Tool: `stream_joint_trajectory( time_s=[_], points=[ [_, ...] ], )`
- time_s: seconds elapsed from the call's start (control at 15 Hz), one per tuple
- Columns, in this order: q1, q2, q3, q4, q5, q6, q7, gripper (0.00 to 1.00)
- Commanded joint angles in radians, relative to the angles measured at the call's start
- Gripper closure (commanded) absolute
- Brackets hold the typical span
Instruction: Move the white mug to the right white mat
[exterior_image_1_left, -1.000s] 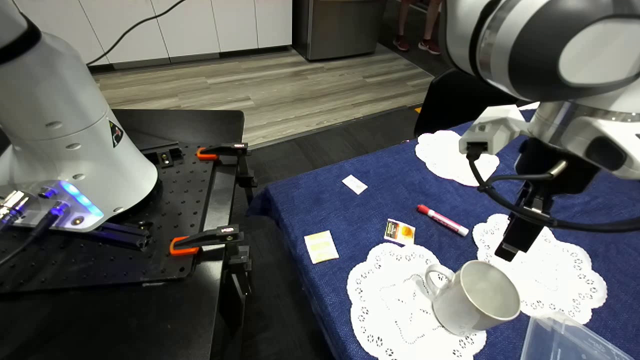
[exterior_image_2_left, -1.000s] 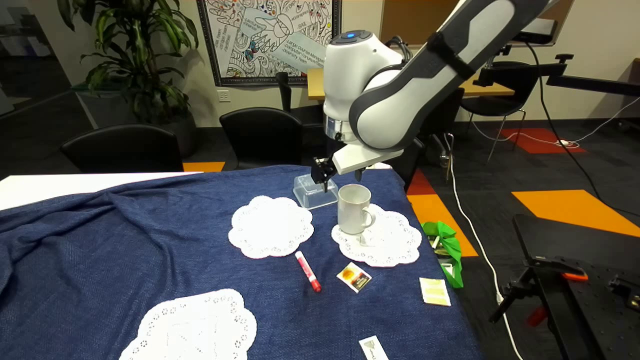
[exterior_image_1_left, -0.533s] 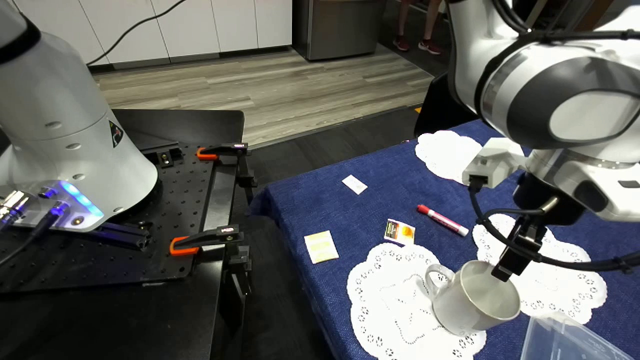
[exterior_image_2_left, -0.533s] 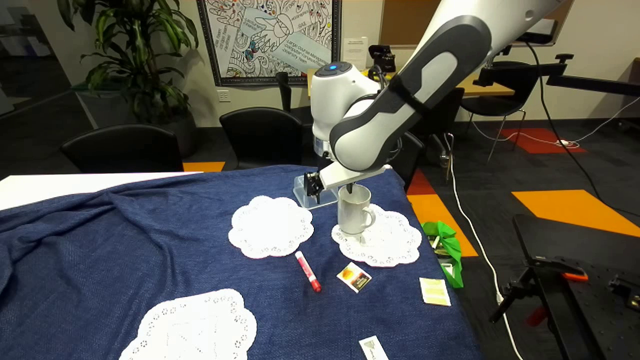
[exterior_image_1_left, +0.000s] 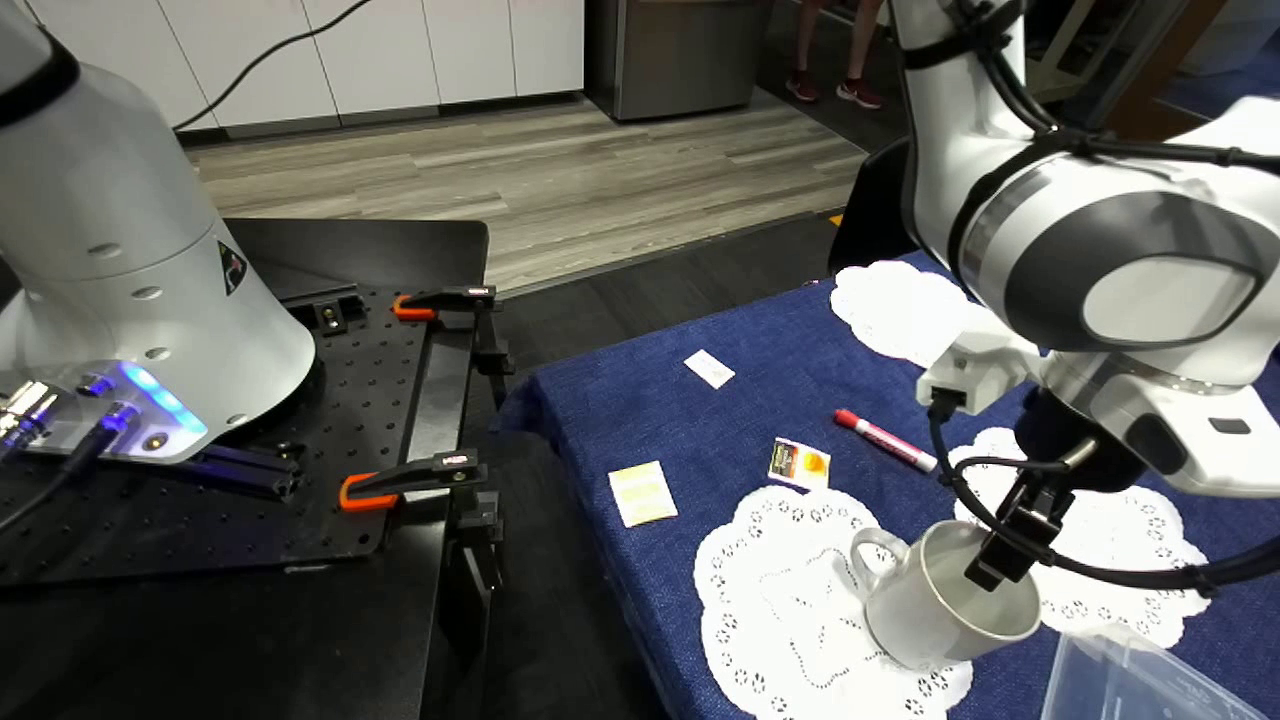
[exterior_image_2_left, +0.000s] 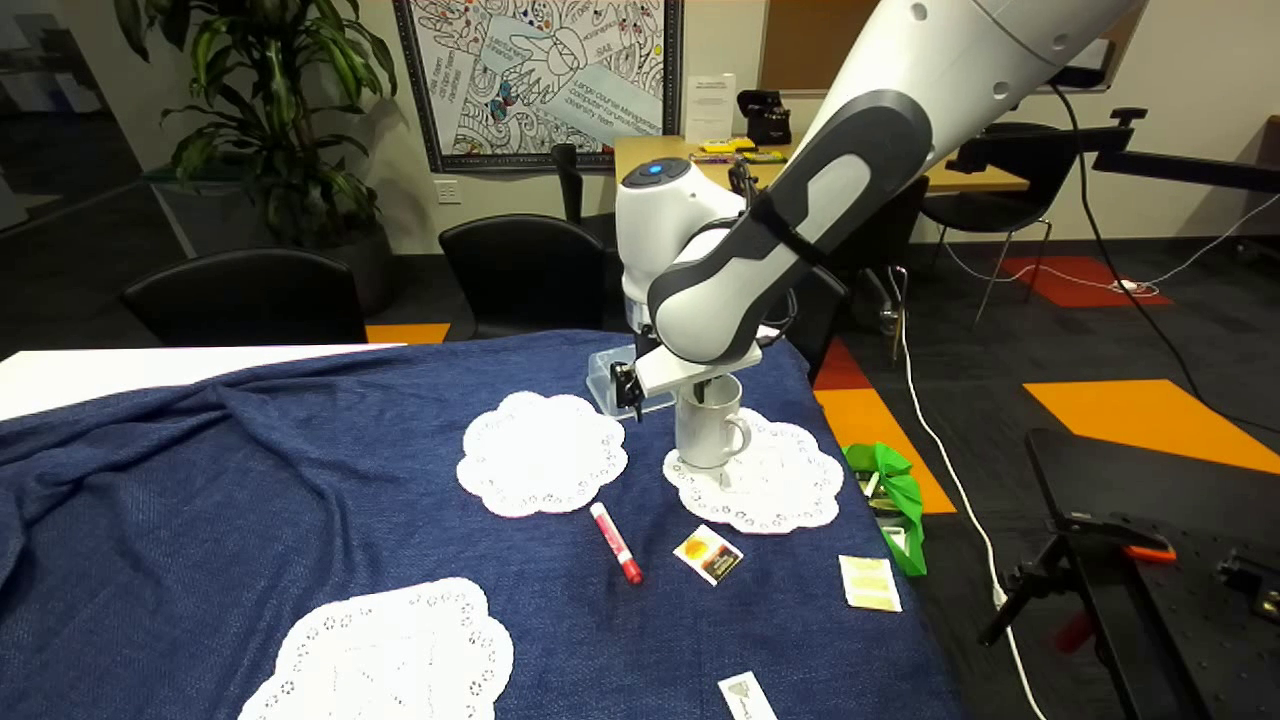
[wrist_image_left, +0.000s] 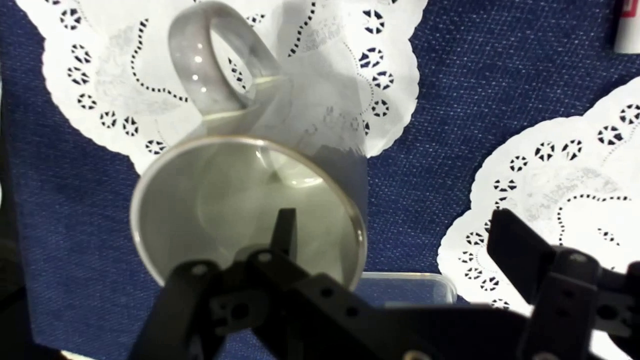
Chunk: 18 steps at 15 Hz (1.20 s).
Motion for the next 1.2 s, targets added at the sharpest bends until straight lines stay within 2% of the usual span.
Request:
stream_joint_trajectory(
  time_s=[0.0,0.07,0.13,0.67,0.73,1.13],
  points=[
    [0.000,0.034,-0.012,0.055,0.032,-0.050,-0.033,0.29],
    [0.001,0.038,-0.015,0.058,0.031,-0.051,-0.031,0.29],
    [0.000,0.041,-0.015,0.062,0.032,-0.051,-0.032,0.36],
    [0.001,0.045,-0.021,0.063,0.030,-0.058,-0.031,0.96],
    [0.003,0.042,-0.022,0.060,0.028,-0.060,-0.029,1.00],
    [0.027,-0.009,-0.031,0.009,0.024,-0.056,-0.014,0.97]
  ],
)
